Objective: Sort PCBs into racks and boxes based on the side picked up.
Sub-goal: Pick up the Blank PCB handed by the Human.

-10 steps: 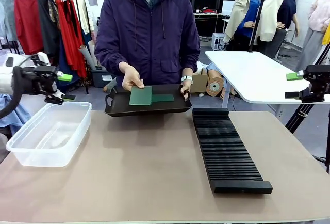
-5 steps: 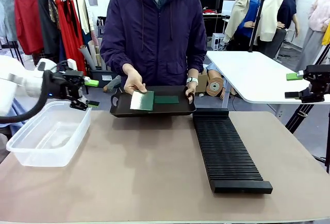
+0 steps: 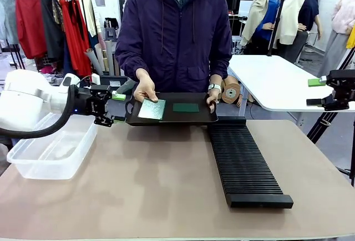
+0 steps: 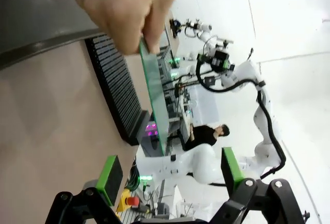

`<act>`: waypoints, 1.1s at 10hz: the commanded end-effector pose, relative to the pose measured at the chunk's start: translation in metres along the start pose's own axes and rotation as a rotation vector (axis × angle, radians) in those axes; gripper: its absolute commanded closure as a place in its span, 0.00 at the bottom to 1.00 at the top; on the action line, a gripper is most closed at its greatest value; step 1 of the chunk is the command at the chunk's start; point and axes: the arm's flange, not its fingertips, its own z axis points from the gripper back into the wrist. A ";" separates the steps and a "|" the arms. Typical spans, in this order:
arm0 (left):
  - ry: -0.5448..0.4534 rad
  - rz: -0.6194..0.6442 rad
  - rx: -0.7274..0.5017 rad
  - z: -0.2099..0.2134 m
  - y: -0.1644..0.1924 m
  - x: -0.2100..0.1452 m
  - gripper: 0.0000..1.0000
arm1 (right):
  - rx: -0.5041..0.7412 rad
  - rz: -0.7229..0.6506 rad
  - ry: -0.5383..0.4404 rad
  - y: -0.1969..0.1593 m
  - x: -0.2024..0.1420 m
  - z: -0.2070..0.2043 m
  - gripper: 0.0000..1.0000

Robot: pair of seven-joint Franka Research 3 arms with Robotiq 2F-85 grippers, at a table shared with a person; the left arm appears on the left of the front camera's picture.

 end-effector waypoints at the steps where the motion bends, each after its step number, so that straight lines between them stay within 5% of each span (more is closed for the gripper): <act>1: -0.074 0.017 -0.028 -0.019 0.006 -0.001 0.00 | 0.002 -0.002 0.006 0.003 0.001 0.001 0.00; 9: -0.060 0.012 -0.021 -0.065 0.016 0.024 0.00 | 0.002 -0.002 0.006 0.003 0.001 0.001 0.00; 11: -0.063 0.038 -0.022 -0.067 0.020 0.025 0.12 | 0.002 -0.002 0.006 0.003 0.001 0.001 0.00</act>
